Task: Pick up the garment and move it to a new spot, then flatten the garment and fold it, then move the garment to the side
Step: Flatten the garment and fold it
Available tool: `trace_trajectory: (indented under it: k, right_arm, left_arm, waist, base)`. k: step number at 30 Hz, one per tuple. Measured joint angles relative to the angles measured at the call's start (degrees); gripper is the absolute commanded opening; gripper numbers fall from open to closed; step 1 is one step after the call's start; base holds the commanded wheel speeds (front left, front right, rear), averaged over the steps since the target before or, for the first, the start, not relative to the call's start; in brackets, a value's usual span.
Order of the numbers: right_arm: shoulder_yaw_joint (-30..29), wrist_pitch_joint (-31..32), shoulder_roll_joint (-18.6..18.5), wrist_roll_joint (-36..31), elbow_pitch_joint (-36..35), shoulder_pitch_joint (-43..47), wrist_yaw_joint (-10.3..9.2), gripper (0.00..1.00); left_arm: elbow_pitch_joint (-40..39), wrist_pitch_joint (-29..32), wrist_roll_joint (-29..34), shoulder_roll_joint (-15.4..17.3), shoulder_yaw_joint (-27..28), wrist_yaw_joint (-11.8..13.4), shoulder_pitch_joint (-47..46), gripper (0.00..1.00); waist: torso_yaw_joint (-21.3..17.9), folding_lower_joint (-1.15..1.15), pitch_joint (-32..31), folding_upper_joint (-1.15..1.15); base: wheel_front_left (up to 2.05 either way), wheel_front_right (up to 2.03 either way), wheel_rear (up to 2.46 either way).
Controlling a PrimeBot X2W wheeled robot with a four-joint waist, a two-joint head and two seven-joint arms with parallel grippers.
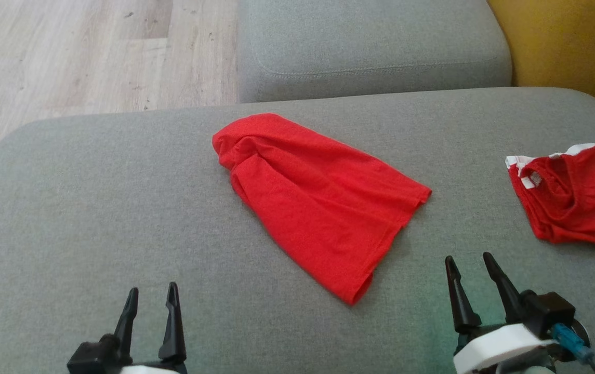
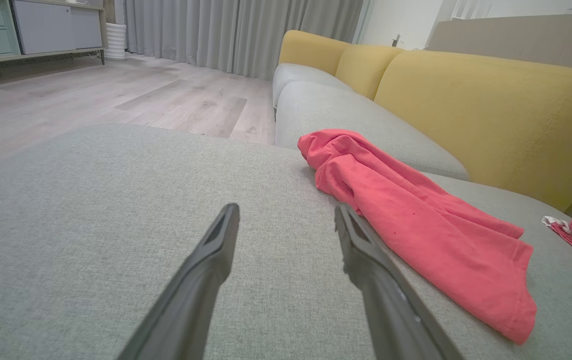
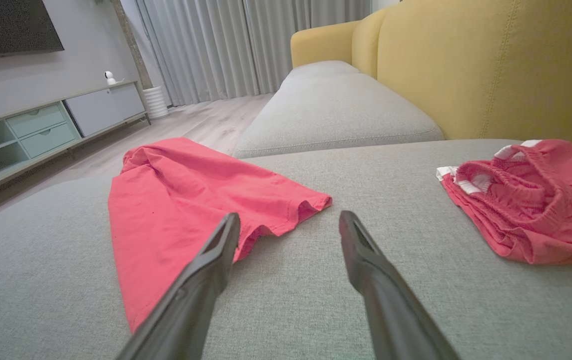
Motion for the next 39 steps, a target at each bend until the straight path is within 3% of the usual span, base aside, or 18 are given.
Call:
trace_trajectory:
  k: [22, 29, 39]
  right_arm:
    - [-1.1, 1.0, 0.0, -2.1, -0.8, -0.8, 0.00, 1.00]
    - [-8.3, 6.6, 0.0, -7.8, 1.3, -10.8, 0.00, 1.00]
    - [-20.0, 13.8, -0.8, -17.8, 16.8, -23.1, 0.00, 1.00]
  left_arm:
    - [-1.6, 0.8, 0.0, 0.4, -1.4, 0.6, 0.1, 1.00]
    - [-1.9, 1.1, 0.5, 0.3, -2.4, 0.9, -0.2, 1.00]
    - [-0.9, 1.1, 1.2, -0.8, -3.7, -0.1, -4.2, 1.00]
  waist:
    - [4.1, 0.00, 1.5, -0.01]
    - [6.9, 0.00, 3.7, 0.00]
    - [11.8, 0.01, 9.2, 0.00]
  base:
    - [0.00, 0.00, 0.00]
    - [0.00, 0.00, 0.00]
    - [0.00, 0.00, 0.00]
